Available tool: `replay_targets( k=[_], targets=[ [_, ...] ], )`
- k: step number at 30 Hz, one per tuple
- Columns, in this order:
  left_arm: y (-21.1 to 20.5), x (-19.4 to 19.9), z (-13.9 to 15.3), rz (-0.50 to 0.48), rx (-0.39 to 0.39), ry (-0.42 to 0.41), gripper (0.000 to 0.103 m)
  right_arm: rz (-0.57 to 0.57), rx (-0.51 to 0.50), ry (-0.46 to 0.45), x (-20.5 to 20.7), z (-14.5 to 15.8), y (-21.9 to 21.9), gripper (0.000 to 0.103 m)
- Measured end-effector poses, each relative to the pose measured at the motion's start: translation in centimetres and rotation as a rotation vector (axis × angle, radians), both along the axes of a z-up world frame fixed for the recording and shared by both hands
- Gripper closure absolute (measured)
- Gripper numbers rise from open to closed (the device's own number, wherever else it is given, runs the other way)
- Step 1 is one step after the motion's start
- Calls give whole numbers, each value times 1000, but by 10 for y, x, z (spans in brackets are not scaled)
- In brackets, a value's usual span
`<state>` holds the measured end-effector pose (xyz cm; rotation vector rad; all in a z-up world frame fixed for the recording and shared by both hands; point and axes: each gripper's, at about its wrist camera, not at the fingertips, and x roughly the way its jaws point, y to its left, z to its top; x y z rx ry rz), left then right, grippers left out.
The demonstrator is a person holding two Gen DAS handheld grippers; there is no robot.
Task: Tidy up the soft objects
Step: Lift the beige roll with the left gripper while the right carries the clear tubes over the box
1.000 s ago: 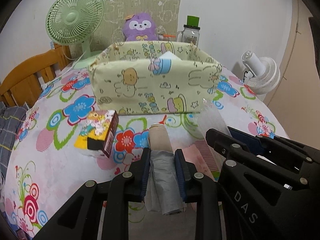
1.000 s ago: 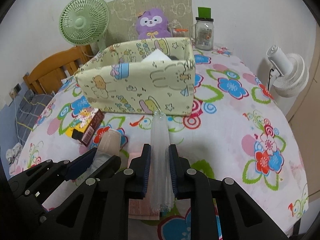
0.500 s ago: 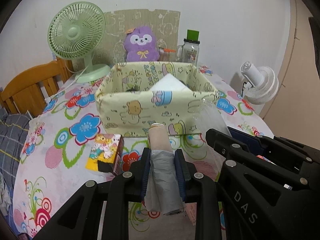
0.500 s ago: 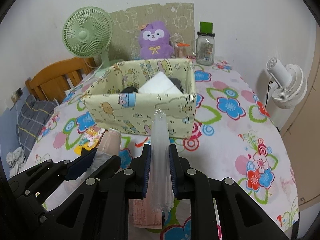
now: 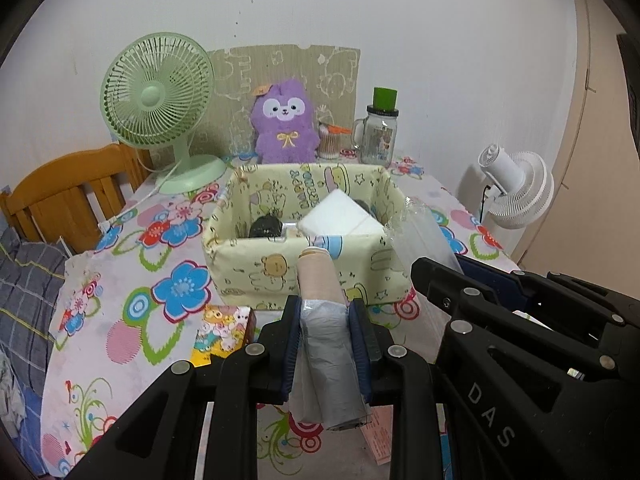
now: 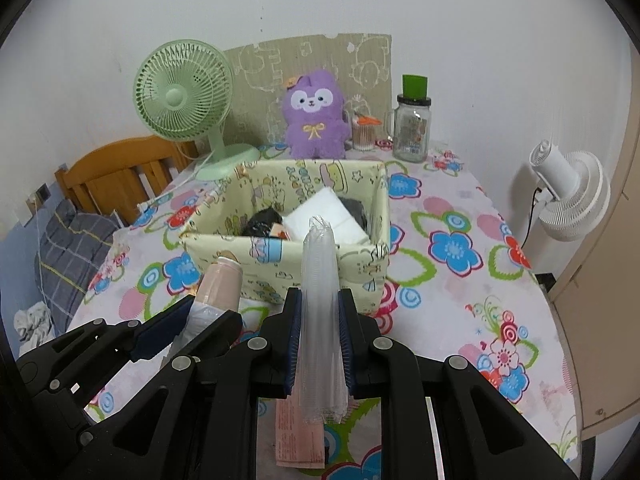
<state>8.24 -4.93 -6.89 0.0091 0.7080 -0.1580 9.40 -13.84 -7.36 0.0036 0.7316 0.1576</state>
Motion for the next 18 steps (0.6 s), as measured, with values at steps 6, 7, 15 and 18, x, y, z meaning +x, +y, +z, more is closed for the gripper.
replay_targets(
  k=[6,7,15,18],
  targets=[
    [1,1,13,7,0,-24,80,8,2,-22,0,13,1,82],
    [1,1,14,7,1,-27,80,8,3,-25,1,14,1,82],
    [1,5,26,9,4,-48,80,14,8,-49,3,27,2,82],
    [2,6,30,10,2,-57,80,17,6,-56,5,32,2,82]
  ],
)
